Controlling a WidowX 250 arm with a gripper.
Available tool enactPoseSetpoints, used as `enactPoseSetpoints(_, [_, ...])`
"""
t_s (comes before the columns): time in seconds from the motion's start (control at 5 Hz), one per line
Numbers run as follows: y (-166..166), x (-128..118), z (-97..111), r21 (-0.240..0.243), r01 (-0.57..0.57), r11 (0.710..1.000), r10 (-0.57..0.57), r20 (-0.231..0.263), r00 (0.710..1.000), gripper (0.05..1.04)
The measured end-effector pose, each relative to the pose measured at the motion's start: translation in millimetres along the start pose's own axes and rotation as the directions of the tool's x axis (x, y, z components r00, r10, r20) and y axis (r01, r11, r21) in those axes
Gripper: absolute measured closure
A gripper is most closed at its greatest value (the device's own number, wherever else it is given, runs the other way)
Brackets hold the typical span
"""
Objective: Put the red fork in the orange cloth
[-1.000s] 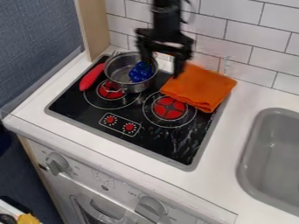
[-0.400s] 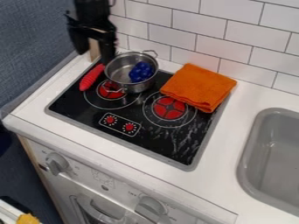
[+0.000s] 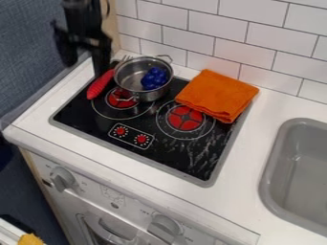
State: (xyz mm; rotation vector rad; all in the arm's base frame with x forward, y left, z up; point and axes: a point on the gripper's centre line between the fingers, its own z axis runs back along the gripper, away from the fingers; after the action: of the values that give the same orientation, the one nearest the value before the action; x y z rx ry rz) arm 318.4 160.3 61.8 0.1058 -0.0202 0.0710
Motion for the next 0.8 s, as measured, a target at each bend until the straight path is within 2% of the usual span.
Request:
enactPoseSetpoints(0.2, [3, 0, -22, 0.027, -0.041, 0.999, 0.043, -0.079, 0.996, 0.085])
enactPoseSetpoints(0.4, [4, 3, -34, 0.036, -0.047, 0.998, 0.05, -0.106, 0.993, 0.085])
enactPoseSetpoints(0.6, [0, 5, -48, 0.033, -0.033, 0.999, 0.037, -0.12, 0.992, 0.085])
enactPoseSetpoints(0.8, [0, 13, -50, 0.028, -0.041, 0.999, 0.044, -0.089, 0.995, 0.087])
